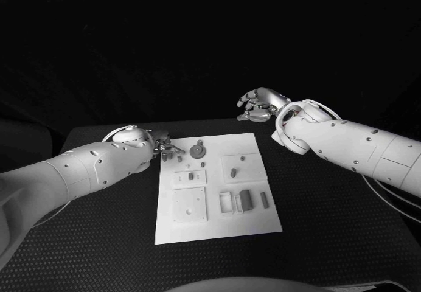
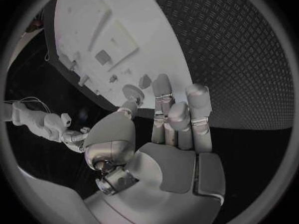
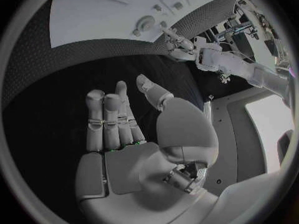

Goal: Assemble the parts on the task board

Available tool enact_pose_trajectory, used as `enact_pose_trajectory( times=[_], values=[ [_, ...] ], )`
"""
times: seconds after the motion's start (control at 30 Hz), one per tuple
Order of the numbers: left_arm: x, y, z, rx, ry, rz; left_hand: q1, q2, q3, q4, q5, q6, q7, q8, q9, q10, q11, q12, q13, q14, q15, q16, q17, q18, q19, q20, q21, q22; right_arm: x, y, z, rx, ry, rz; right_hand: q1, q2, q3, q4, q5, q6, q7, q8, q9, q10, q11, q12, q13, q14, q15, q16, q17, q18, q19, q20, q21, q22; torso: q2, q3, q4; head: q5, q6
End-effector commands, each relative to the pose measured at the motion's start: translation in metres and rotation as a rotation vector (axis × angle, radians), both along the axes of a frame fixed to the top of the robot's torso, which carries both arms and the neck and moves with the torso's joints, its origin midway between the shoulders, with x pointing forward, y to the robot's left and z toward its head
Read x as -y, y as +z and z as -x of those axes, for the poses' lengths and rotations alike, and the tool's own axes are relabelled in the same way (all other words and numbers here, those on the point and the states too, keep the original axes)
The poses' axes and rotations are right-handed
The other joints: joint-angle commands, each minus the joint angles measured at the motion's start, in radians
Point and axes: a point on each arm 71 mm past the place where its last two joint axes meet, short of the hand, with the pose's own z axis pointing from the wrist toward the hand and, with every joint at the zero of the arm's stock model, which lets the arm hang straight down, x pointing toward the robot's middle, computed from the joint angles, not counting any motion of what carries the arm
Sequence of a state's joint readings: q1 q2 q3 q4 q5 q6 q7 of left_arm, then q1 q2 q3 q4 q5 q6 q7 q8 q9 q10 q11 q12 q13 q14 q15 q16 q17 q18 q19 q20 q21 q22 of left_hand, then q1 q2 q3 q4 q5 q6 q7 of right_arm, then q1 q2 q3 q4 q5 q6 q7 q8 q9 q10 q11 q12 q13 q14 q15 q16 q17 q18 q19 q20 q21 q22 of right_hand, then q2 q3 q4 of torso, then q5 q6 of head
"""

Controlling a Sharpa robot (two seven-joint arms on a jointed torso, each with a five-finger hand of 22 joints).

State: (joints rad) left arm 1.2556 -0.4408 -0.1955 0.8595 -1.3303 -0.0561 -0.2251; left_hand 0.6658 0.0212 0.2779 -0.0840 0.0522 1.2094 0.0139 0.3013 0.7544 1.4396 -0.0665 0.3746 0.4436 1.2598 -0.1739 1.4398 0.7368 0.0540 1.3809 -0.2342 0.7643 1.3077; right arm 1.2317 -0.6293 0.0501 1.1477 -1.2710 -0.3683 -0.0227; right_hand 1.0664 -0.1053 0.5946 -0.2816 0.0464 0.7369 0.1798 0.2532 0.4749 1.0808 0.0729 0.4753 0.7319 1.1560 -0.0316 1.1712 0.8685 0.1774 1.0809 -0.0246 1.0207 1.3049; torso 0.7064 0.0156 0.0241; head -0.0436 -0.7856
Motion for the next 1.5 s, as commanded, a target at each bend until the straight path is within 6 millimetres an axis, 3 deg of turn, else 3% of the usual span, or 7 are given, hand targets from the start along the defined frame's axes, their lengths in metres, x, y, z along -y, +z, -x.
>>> enact_pose_trajectory(
  times=[0.03,0.67,1.13,1.33,1.5],
  values=[
    [0.002,-0.001,0.000,-0.024,0.004,-0.008,0.002,-0.006,0.002,0.006,-0.003,0.002,0.004,0.003,0.001,-0.003,-0.002,0.003,0.002,-0.002,-0.004,-0.003,0.002,0.091,-0.006,-0.003,0.006,0.023,-0.003,0.000,0.001,-0.002,0.014,0.001,-0.006,0.002,-0.005,0.003,0.002,-0.004,0.012,0.004,0.000,-0.001,0.005,-0.003,0.002,-0.005,-0.002,-0.002,-0.001,0.084,0.002,-0.003,-0.003,0.002,0.000,0.0007,-0.0009,-0.004,-0.002],
    [0.005,-0.008,-0.003,-0.067,0.062,0.071,0.045,-0.016,0.022,-0.020,0.021,-0.024,0.018,-0.018,0.004,-0.037,0.009,-0.006,0.014,0.002,0.007,-0.049,-0.001,0.081,-0.027,0.000,-0.001,0.016,-0.007,0.000,0.001,-0.002,0.022,-0.002,-0.008,0.002,-0.005,0.003,0.002,-0.003,0.012,0.004,0.000,-0.001,0.005,-0.003,0.002,-0.005,-0.002,-0.002,-0.002,0.084,0.002,-0.003,-0.003,0.002,-0.001,0.0024,0.0014,-0.011,-0.007],
    [0.007,-0.021,-0.001,-0.107,0.083,0.068,0.053,-0.022,0.027,-0.033,0.023,-0.024,0.019,-0.021,0.005,-0.039,0.010,-0.006,0.017,0.005,0.007,-0.055,0.000,0.079,-0.026,0.000,-0.002,0.015,-0.011,0.000,0.001,-0.003,0.028,-0.004,-0.008,0.003,-0.005,0.004,0.002,-0.003,0.012,0.004,0.000,-0.001,0.005,-0.003,0.002,-0.005,-0.002,-0.002,-0.002,0.084,0.002,-0.003,-0.004,0.002,0.002,0.0012,-0.0015,-0.011,-0.007],
    [0.007,-0.025,0.000,-0.119,0.085,0.065,0.052,-0.023,0.027,-0.035,0.023,-0.024,0.020,-0.021,0.006,-0.039,0.010,-0.006,0.017,0.006,0.008,-0.056,0.001,0.078,-0.026,0.000,-0.003,0.015,-0.011,0.001,0.002,-0.003,0.030,-0.004,-0.009,0.003,-0.005,0.004,0.002,-0.004,0.012,0.004,0.000,-0.001,0.005,-0.003,0.002,-0.005,-0.002,-0.002,-0.002,0.084,0.002,-0.003,-0.004,0.002,0.001,-0.0005,0.0003,-0.015,-0.009],
    [0.008,-0.025,0.000,-0.121,0.084,0.066,0.052,-0.024,0.027,-0.036,0.023,-0.025,0.020,-0.022,0.006,-0.040,0.010,-0.006,0.018,0.006,0.008,-0.057,0.001,0.078,-0.026,0.000,-0.003,0.014,-0.012,0.000,0.001,-0.004,0.031,-0.004,-0.009,0.003,-0.004,0.004,0.002,-0.004,0.012,0.004,0.000,-0.001,0.004,-0.003,0.003,-0.005,-0.002,-0.002,-0.002,0.084,0.003,-0.003,-0.004,0.002,0.000,0.0003,0.0011,-0.016,-0.010]
  ],
)
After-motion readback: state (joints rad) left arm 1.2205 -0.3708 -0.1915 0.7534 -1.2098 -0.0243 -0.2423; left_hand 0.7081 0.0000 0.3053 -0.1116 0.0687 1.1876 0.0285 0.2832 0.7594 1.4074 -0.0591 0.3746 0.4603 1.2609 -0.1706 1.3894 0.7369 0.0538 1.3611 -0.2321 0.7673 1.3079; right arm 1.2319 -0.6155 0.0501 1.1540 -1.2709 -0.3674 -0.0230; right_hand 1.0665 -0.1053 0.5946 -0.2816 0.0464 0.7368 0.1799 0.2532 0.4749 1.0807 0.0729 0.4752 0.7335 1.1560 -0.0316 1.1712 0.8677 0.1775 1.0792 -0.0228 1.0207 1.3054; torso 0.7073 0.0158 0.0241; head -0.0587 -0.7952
